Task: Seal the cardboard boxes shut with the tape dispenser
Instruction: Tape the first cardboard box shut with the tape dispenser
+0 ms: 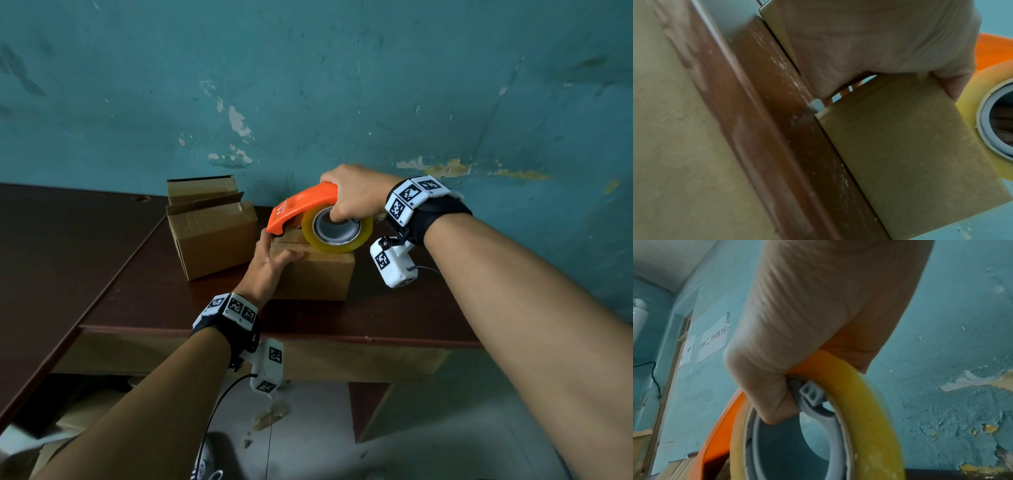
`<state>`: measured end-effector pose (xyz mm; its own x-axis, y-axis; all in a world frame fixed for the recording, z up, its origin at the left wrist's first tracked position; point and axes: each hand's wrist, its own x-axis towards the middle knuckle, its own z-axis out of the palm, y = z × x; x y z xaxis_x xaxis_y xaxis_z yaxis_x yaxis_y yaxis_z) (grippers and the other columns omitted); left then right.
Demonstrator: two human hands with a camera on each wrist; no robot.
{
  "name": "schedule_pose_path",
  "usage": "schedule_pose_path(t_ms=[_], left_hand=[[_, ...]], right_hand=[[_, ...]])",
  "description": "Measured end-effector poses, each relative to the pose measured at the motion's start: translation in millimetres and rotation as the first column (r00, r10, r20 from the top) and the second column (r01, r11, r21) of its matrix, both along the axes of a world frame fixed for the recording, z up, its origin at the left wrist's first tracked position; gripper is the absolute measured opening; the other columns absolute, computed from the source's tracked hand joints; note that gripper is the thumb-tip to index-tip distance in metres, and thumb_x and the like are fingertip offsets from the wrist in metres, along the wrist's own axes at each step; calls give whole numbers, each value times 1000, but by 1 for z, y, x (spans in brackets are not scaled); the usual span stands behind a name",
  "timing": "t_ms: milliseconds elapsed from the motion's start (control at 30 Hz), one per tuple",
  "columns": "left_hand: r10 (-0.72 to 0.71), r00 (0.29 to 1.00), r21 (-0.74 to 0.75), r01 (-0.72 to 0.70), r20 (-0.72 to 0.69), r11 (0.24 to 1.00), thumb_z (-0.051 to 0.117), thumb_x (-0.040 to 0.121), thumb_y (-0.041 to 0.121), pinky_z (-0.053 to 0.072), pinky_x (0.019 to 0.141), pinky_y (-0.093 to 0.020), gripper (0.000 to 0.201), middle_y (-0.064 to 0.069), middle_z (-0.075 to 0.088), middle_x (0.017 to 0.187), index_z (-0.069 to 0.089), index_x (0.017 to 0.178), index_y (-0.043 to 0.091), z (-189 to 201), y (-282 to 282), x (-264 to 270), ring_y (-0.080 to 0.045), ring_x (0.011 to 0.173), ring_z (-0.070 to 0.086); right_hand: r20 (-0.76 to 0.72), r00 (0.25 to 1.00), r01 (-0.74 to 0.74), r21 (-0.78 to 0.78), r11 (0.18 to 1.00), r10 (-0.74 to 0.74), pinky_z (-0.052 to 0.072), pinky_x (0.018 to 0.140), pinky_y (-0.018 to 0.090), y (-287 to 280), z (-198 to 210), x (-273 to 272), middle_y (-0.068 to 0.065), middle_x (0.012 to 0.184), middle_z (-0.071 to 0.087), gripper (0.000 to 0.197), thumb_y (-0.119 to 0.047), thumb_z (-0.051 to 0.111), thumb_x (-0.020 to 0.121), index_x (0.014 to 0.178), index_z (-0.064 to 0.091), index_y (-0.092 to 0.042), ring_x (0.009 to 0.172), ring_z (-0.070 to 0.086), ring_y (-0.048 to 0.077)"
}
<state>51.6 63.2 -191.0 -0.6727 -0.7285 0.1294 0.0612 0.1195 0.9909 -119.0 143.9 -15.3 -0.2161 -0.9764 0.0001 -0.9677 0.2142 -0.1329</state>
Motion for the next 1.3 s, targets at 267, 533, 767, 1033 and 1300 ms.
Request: schedule_pose_path(t_ms=[267,533,767,1033,1300], left_hand=[[7,1000,27,-7,15,1000,76,75,56,42,116,-59,74,-3,50,151,44,142,57,-9,-7,-3,-29,138,50],[12,1000,25,-12,23,1000,77,74,57,42,115,-61,75,-4,50,151,44,141,58,-13,-10,-6,-30,137,51],[5,999,5,-5,32,1000,74,73,61,38,117,-61,76,-4,46,154,41,141,59,-12,-9,-6,-31,139,47],[-2,999,-11,3,49,1000,70,69,62,39,115,-62,79,-7,41,153,40,141,54,-6,-5,-4,-35,137,44],[7,999,-9,-6,45,1000,69,69,58,46,108,-58,73,-7,42,149,43,137,54,-2,-2,-2,-33,129,49]], right_hand=[[3,1000,4,4,1000,-4,39,58,34,5,0,-11,7,78,56,25,-14,76,81,97,58,-6,62,50,22],[12,1000,-6,12,1000,6,42,59,35,6,0,-15,7,80,59,27,-14,78,81,100,61,-7,63,53,22],[32,999,-8,15,1000,7,43,61,35,9,1,-17,9,82,60,28,-12,78,81,102,61,-6,64,54,22],[35,999,4,19,1000,-5,39,56,31,22,2,-29,7,77,57,21,-10,76,83,91,57,-14,59,51,20],[48,998,37,13,999,-38,40,57,32,37,-2,-46,6,75,58,21,-9,77,81,88,58,-15,59,52,21]])
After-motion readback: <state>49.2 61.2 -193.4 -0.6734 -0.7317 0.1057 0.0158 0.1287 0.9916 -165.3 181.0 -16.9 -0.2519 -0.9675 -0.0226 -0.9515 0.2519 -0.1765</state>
